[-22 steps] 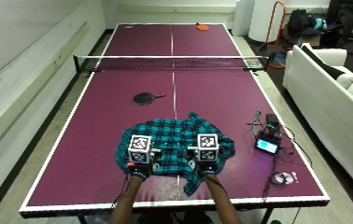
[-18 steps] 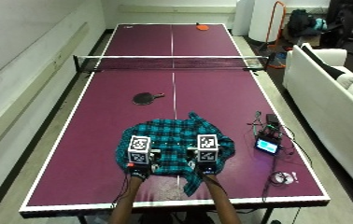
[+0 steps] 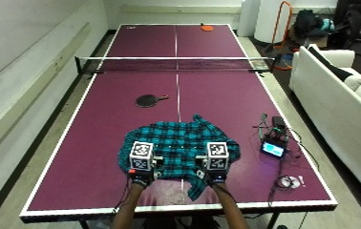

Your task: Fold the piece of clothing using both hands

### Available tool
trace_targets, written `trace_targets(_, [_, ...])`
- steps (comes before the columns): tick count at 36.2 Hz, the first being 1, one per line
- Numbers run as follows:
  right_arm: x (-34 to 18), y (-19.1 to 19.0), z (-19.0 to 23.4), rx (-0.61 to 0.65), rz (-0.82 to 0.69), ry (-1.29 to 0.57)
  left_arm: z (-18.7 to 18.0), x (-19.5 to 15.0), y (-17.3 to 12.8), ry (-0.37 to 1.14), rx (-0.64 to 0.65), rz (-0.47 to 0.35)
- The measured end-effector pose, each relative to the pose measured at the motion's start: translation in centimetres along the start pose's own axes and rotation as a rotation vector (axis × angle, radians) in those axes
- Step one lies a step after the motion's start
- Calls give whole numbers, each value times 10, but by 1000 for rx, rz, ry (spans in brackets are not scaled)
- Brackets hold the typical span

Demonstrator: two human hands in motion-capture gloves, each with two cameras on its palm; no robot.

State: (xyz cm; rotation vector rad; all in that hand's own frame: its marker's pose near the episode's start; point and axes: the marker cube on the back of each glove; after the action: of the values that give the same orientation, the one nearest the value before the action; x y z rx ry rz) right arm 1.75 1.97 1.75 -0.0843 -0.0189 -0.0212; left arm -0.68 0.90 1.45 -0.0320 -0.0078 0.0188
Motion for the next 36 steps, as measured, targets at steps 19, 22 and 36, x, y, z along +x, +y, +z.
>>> trace_targets(19, [-6, 36, 72, -383, -16, -72, 78, -28, 4, -56, -299, -62])
trace_targets(22, [-2, 32, 80, -388, 11, -105, 86, -35, -1, -56, -226, -72])
trace_targets(36, [37, 34, 73, -85, -188, -157, 130, -54, -14, -167, 180, 10])
